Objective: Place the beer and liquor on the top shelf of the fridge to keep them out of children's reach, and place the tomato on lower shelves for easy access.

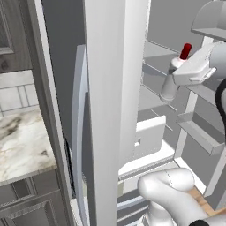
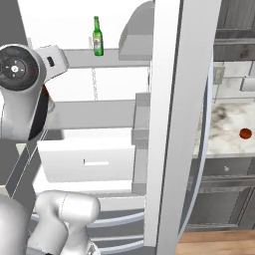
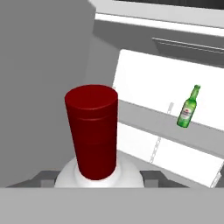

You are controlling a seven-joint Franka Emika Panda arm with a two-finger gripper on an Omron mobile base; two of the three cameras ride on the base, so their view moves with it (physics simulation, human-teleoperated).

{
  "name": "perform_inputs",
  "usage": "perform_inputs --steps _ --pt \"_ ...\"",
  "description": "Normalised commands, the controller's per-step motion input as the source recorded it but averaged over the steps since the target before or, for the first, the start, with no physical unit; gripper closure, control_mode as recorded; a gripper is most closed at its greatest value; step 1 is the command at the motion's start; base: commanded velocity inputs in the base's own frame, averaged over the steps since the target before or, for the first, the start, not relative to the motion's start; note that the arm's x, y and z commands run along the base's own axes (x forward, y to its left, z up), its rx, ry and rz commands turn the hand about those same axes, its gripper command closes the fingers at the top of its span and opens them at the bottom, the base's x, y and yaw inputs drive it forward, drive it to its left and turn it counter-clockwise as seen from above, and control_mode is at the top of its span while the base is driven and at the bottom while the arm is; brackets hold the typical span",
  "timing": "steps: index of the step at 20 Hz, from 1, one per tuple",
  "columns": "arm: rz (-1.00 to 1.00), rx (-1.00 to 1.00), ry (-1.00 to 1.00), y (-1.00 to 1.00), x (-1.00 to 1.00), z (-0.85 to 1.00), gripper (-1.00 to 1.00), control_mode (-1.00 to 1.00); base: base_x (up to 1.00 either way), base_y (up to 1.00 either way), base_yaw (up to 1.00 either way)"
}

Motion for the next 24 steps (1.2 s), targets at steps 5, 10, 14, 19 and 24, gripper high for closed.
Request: perform_inputs --steps 5,10,14,19,24 --pt "-0.1 0.16 -0.09 0.0 0.39 0.19 1.0 -1.0 0.0 0.0 0.0" --pt "-0.09 0.06 -0.03 0.0 0.29 0.45 1.0 -1.0 0.0 0.0 0.0" --pt "-0.03 0.0 0.0 0.0 0.2 0.5 1.0 -1.0 0.0 0.0 0.0" --pt "0.0 0.0 0.0 0.0 0.35 0.06 1.0 -1.0 0.0 0.0 0.0" --pt "0.0 0.0 0.0 0.03 0.46 -0.05 1.0 -1.0 0.0 0.0 0.0"
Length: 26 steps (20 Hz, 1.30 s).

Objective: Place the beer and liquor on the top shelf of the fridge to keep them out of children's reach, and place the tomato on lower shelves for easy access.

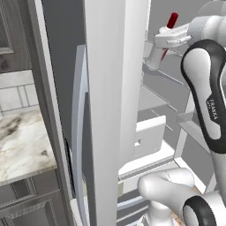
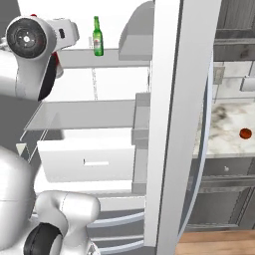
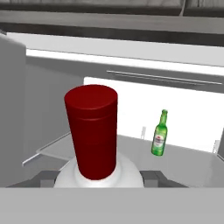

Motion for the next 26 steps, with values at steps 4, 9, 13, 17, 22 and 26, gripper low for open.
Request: perform_inputs --steps 4,9,13,17,22,26 --pt "0.0 0.0 0.0 0.13 0.47 -0.15 1.0 -1.0 0.0 0.0 0.0" --pt "0.0 0.0 0.02 0.22 0.49 -0.08 1.0 -1.0 0.0 0.0 0.0" --pt "0.0 0.0 0.09 0.26 0.53 0.0 1.0 -1.0 0.0 0.0 0.0" --pt "0.0 0.0 0.1 0.16 0.52 0.0 1.0 -1.0 0.0 0.0 0.0" --pt "0.0 0.0 0.07 0.06 0.5 -0.03 1.0 -1.0 0.0 0.0 0.0" --pt "0.0 0.0 0.01 0.04 0.5 -0.05 1.0 -1.0 0.0 0.0 0.0"
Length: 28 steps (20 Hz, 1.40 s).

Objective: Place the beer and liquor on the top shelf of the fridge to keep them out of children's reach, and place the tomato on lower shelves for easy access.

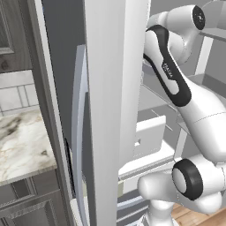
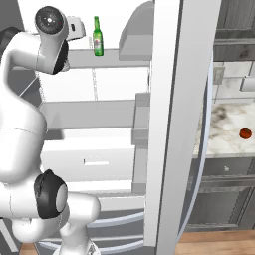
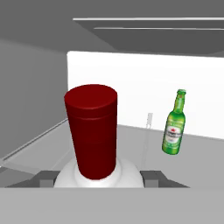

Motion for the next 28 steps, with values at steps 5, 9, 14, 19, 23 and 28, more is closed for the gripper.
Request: perform_inputs --steps 5,9,14,19,23,28 --pt "0.0 0.0 0.0 0.04 0.48 -0.01 1.0 -1.0 0.0 0.0 0.0" --pt "0.0 0.0 0.0 0.08 0.51 -0.01 1.0 -1.0 0.0 0.0 0.0" --pt "0.0 0.0 0.0 0.14 0.52 -0.04 1.0 -1.0 0.0 0.0 0.0" --pt "0.0 0.0 0.0 0.16 0.51 -0.06 1.0 -1.0 0.0 0.0 0.0" --pt "0.0 0.0 0.0 0.13 0.54 -0.08 1.0 -1.0 0.0 0.0 0.0" --pt "0.0 0.0 0.02 0.11 0.47 -0.19 1.0 -1.0 0.0 0.0 0.0"
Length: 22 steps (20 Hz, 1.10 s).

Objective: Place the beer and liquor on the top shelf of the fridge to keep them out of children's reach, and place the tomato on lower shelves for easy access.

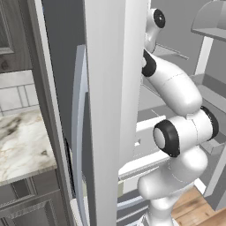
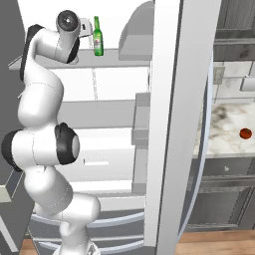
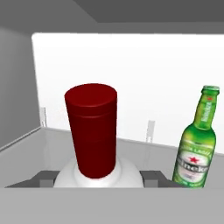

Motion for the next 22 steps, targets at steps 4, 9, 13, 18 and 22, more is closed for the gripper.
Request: perform_inputs --steps 4,9,13,18,22 --pt "0.0 0.0 0.06 0.11 0.39 -0.28 1.0 -1.0 0.0 0.0 0.0" --pt "0.0 0.0 0.05 0.12 0.41 -0.19 1.0 -1.0 0.0 0.0 0.0" --pt "0.0 0.0 0.0 0.13 0.42 -0.1 1.0 -1.0 0.0 0.0 0.0" --pt "0.0 0.0 0.0 0.11 0.43 -0.04 1.0 -1.0 0.0 0.0 0.0" --pt "0.0 0.0 0.0 0.12 0.4 -0.04 1.0 -1.0 0.0 0.0 0.0"
